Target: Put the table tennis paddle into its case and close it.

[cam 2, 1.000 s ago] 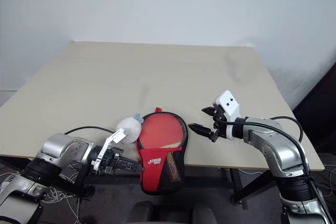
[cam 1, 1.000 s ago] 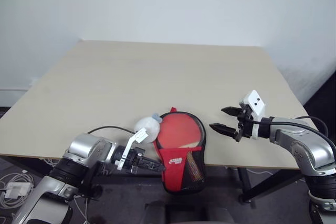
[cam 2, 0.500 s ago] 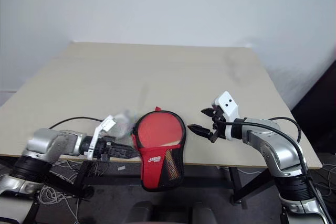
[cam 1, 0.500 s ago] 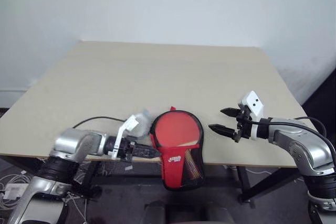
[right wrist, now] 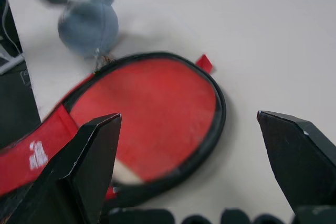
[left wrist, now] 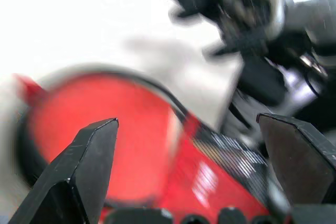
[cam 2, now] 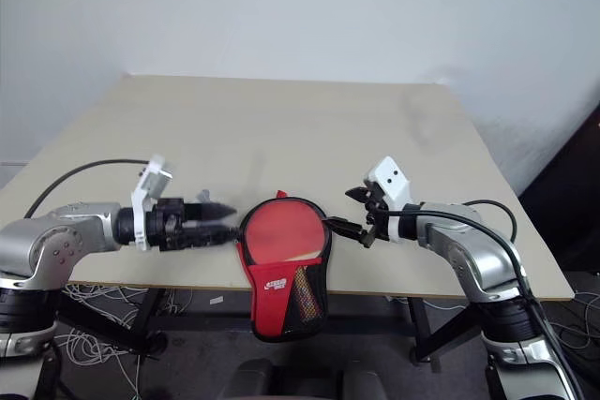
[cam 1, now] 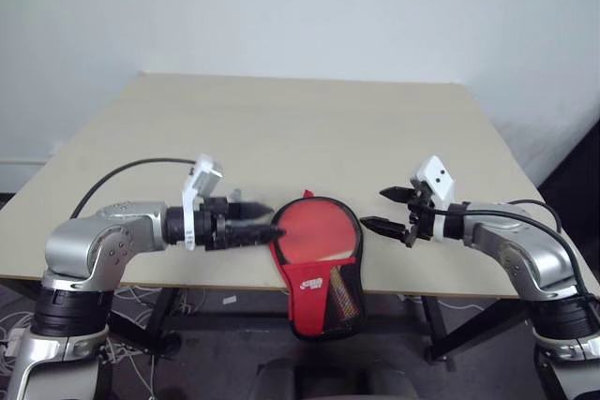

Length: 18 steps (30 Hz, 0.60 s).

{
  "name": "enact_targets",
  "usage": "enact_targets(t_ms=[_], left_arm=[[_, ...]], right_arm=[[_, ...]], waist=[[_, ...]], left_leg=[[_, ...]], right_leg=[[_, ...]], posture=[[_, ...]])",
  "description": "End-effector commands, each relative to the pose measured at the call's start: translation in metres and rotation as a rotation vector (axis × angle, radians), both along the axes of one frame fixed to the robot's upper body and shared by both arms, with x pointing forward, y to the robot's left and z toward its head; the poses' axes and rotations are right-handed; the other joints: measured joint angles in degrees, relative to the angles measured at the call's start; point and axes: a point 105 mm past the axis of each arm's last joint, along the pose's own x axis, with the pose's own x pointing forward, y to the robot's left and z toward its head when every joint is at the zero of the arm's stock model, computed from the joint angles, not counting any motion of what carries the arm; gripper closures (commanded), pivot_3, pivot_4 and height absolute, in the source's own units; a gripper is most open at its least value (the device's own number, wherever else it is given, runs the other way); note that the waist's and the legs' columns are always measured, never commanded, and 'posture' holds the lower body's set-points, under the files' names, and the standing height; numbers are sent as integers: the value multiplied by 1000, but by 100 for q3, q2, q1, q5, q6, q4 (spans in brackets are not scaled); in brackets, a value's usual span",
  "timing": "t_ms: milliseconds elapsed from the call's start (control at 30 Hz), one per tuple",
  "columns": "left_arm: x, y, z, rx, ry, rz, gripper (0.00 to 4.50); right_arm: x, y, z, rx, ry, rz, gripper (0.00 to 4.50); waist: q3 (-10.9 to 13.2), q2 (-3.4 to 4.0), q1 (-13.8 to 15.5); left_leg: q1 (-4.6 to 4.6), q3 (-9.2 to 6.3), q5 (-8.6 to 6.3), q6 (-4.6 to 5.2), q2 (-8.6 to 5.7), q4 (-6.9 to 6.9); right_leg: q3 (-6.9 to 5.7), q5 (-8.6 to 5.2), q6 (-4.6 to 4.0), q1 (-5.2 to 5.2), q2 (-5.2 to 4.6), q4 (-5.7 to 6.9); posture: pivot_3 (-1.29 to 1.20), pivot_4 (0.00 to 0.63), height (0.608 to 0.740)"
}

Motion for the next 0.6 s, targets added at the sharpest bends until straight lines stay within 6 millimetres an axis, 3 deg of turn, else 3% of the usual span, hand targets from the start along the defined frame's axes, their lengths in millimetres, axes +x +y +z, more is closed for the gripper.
enact_targets(t_ms=[33,67,167,533,600], left_arm=[[17,22,21,-7,-115,116,14],[19,28,19,4,-123,139,14],[21,46,5,59,-128,194,0],[20,64,-39,88,-60,289,0],[20,63,-43,69,-45,302,0]], right_arm=[[9,8,12,9,-61,-4,0],[12,13,11,13,-61,-4,0],[20,24,10,28,-56,-15,552],[36,61,-11,23,-32,-41,4231],[37,66,-16,14,-27,-44,4231]], waist=[[0,1,-13],[0,1,-13],[0,1,-46],[-1,-3,-50],[-1,-3,-54]], left_leg=[[0,0,0,0,1,0],[1,7,0,0,1,-3],[0,14,0,0,1,-6],[0,20,-1,-2,4,-4],[1,21,0,-2,5,-5]], right_leg=[[1,0,1,0,2,0],[7,1,3,-2,2,0],[12,3,3,-7,2,2],[15,16,-18,-9,1,9],[14,17,-20,-11,1,11]], posture=[[0,0,740],[0,0,740],[0,0,740],[0,0,740],[0,0,740]])
